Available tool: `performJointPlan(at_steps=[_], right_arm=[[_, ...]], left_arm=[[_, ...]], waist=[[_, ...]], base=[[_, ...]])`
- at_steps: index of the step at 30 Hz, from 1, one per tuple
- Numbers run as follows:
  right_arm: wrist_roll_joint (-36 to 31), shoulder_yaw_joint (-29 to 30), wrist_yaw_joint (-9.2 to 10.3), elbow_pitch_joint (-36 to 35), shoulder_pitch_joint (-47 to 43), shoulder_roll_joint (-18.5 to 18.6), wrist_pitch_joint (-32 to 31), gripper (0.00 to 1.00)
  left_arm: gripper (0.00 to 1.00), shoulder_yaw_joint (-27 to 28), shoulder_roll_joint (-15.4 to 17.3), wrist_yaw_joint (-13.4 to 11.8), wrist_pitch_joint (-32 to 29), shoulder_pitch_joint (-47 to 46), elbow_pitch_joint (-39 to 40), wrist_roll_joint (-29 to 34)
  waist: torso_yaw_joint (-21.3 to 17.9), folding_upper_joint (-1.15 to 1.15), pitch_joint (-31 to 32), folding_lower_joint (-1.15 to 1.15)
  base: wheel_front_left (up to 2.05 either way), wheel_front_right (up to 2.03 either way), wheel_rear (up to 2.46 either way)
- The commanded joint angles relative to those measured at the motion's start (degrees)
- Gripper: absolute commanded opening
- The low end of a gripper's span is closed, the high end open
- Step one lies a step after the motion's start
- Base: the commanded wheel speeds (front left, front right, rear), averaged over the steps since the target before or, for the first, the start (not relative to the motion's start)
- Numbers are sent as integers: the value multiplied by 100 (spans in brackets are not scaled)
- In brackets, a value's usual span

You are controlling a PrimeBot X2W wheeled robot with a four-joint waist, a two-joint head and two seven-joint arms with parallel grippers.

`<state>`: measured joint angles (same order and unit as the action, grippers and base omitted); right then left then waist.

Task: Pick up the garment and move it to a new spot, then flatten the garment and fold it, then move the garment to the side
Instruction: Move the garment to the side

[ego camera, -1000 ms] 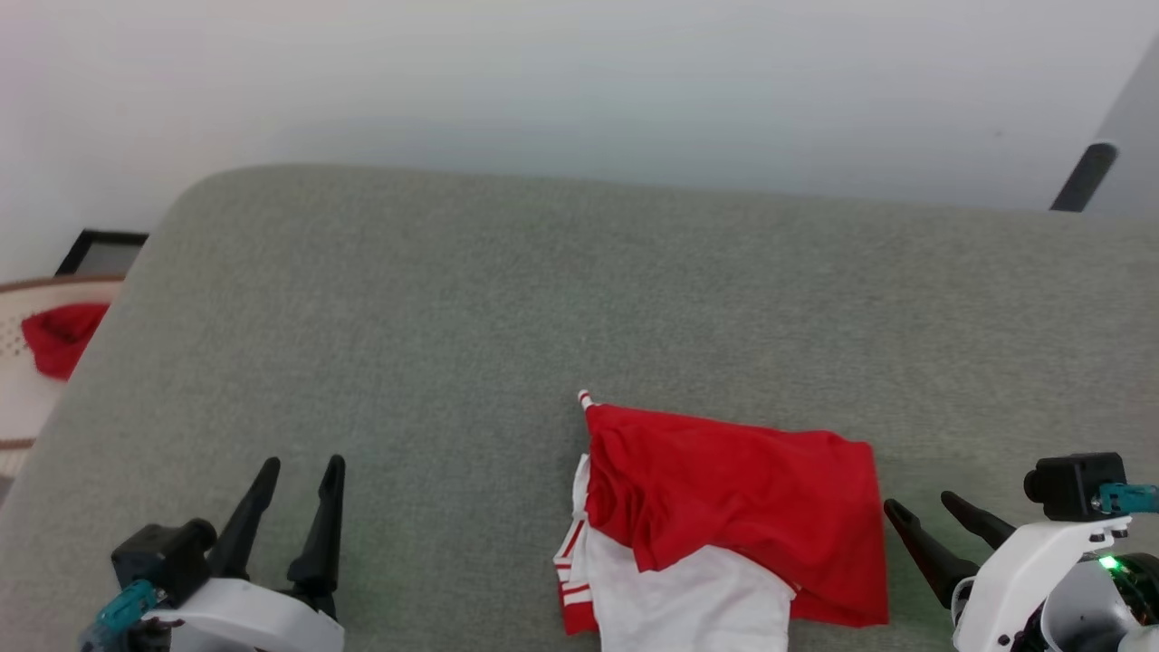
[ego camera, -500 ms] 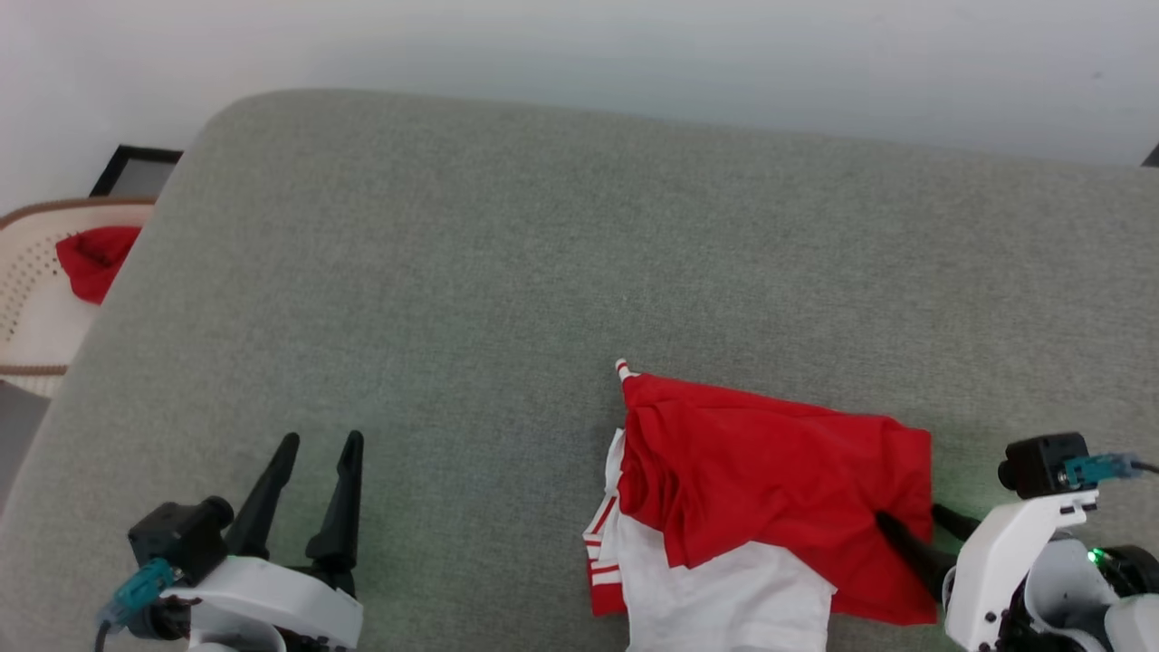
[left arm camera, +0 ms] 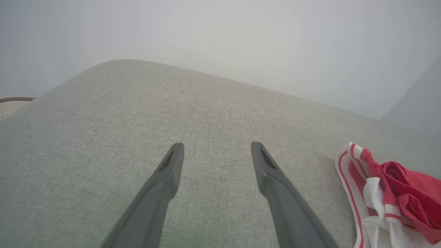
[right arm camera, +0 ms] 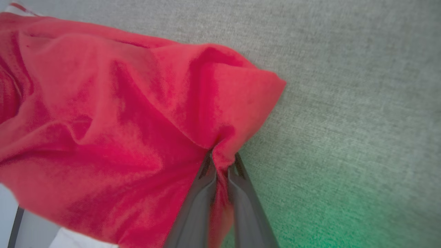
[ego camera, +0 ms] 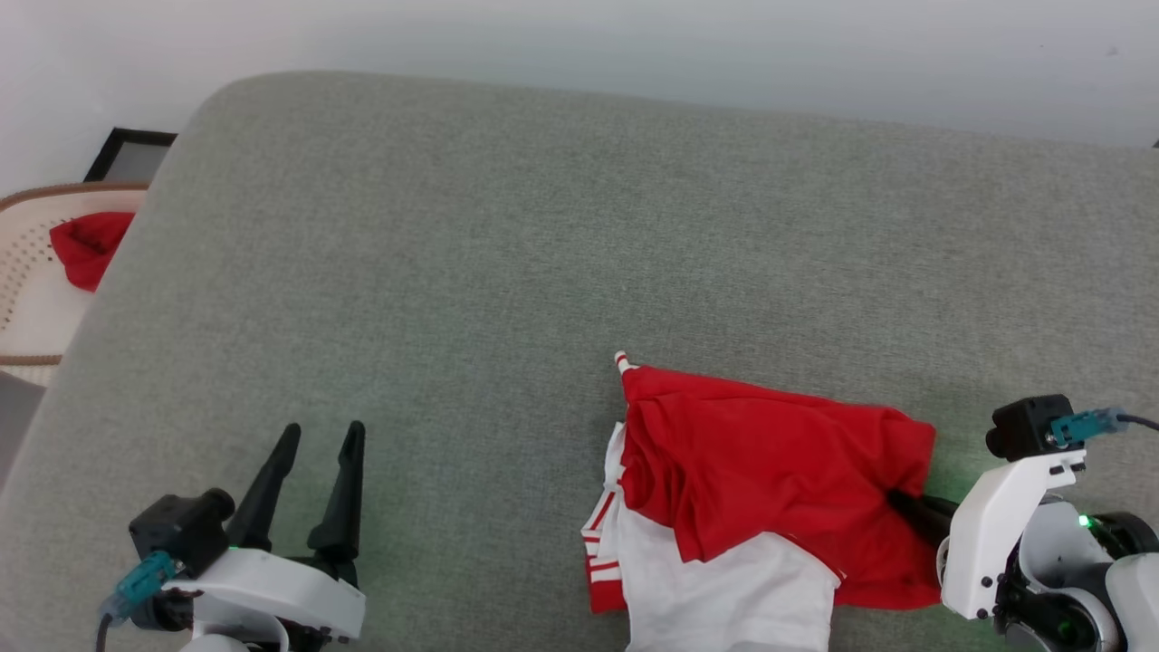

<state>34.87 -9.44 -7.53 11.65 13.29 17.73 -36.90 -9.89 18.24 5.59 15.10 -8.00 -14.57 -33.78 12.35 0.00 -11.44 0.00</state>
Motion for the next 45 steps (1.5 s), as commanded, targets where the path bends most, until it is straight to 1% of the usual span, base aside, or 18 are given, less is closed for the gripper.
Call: performJointPlan(at_steps=[1, 15, 20, 25, 36, 45], right_arm=[[22, -36, 8, 4, 13, 22, -52, 0], [-156, 46, 7, -983, 303, 649, -552, 0], [-220, 97, 7, -1186, 433, 936, -671, 0], [-167, 105, 7, -1270, 659, 1283, -609, 0], [50, 128, 7, -885, 1223, 2164, -151, 0], [165, -170, 8, -236, 1877, 2756, 712, 0]], left_arm=[[100, 25, -14, 28, 2, -52, -11, 50], [100, -89, -79, 90, 1, -174, -78, 219], [100, -121, -107, 109, 1, -315, -58, 292], [100, -101, -132, 138, 1, -450, -11, 380], [100, -3, -43, 169, 1, -788, 137, 570], [100, 126, 117, 185, 0, -989, 268, 683]], waist=[[-29, 0, 11, 0], [-325, 0, 130, 0], [-474, 0, 98, 0], [-701, 0, 7, 0], [-1285, 0, -429, 0], [-1809, 0, -883, 0]], base=[[0, 0, 0], [0, 0, 0], [0, 0, 0], [0, 0, 0], [0, 0, 0], [0, 0, 0]])
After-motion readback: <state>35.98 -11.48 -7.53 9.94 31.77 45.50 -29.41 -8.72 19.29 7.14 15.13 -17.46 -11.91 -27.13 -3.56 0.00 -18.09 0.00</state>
